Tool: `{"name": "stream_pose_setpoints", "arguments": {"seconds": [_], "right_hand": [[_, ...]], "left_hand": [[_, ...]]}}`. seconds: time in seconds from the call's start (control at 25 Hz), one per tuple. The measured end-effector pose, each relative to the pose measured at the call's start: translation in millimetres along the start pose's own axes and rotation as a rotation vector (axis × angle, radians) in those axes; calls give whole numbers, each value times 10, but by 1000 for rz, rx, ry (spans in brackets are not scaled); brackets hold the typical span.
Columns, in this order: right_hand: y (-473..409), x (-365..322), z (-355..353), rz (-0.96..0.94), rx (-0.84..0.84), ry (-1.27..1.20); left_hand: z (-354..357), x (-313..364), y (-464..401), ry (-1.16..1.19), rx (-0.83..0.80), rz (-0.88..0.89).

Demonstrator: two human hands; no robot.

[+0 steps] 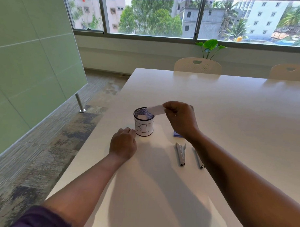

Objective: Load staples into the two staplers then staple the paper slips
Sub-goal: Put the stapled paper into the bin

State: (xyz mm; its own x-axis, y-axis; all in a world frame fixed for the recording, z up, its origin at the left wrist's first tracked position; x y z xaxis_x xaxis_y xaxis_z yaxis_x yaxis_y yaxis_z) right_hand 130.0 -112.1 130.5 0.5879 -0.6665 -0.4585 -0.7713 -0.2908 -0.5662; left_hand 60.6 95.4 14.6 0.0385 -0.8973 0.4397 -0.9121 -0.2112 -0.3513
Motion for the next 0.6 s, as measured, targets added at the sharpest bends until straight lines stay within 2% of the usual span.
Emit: {"name": "stream_pose_setpoints", "arguments": {"seconds": [0.16,0.32,0.6], "right_hand": [[-192,-130,249,-190,-26,111],[-329,-156,446,-291,-180,233],[-442,-172,697,-287,-446,377]], "left_hand": [[27,-69,-108,-72,-40,-8],[55,-99,-247,-84,-66,-1],[80,-129,-274,-34,-51,10]]}}
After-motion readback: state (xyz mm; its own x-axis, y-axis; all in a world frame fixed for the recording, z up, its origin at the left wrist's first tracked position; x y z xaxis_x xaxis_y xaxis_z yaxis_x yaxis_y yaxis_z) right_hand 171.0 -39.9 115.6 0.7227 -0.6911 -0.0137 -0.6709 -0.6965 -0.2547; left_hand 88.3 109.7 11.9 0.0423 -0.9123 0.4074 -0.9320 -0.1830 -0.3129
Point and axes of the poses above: each hand's wrist, its own y-axis away from the middle knuckle, its own z-axis out of the palm, x = y × z, the point moved 1 cm from there along -y, towards the middle knuckle, and after that the axes turned 15 degrees about y, right-handed, at the moved point
